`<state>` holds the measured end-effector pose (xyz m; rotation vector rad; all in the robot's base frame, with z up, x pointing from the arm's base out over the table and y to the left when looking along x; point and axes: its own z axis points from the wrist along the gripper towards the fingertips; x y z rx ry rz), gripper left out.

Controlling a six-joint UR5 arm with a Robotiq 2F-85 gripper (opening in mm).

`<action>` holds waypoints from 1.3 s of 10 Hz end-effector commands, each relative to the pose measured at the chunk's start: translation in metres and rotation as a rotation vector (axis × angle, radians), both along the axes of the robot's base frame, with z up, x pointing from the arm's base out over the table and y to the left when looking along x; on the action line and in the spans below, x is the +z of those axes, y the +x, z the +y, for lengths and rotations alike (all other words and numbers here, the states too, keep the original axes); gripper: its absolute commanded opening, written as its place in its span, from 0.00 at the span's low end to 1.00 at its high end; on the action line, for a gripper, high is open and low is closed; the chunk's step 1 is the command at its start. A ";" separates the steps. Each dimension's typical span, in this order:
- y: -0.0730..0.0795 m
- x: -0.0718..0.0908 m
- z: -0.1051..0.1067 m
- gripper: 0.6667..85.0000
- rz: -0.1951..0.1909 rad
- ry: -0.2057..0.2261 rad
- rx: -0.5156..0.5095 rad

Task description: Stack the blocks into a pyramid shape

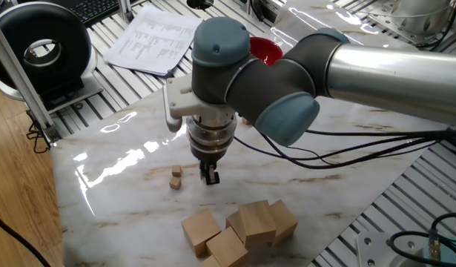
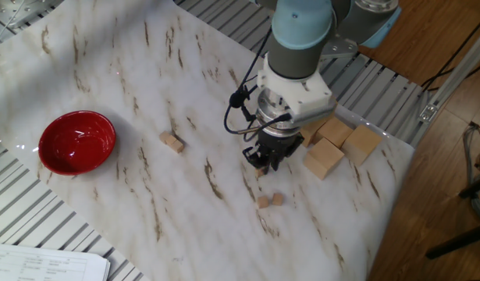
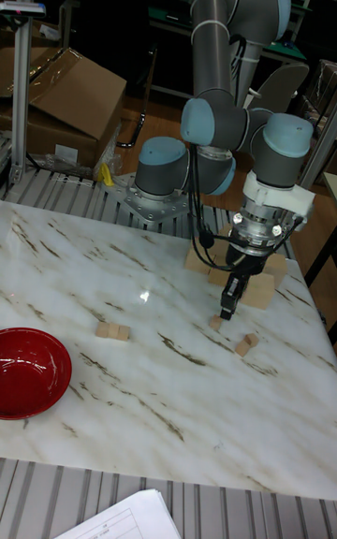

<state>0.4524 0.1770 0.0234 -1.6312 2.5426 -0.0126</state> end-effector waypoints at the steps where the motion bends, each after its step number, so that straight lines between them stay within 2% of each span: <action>1: -0.002 -0.009 -0.007 0.66 -0.004 -0.002 0.125; 3: 0.000 -0.013 -0.010 0.55 -0.016 0.014 0.090; 5: -0.001 -0.015 -0.011 0.53 -0.025 0.005 0.091; 7: -0.001 -0.018 -0.014 0.47 -0.028 0.010 0.079; 8: -0.001 -0.017 -0.014 0.41 -0.027 0.011 0.068; 13: -0.001 -0.021 -0.017 0.30 -0.036 0.017 0.048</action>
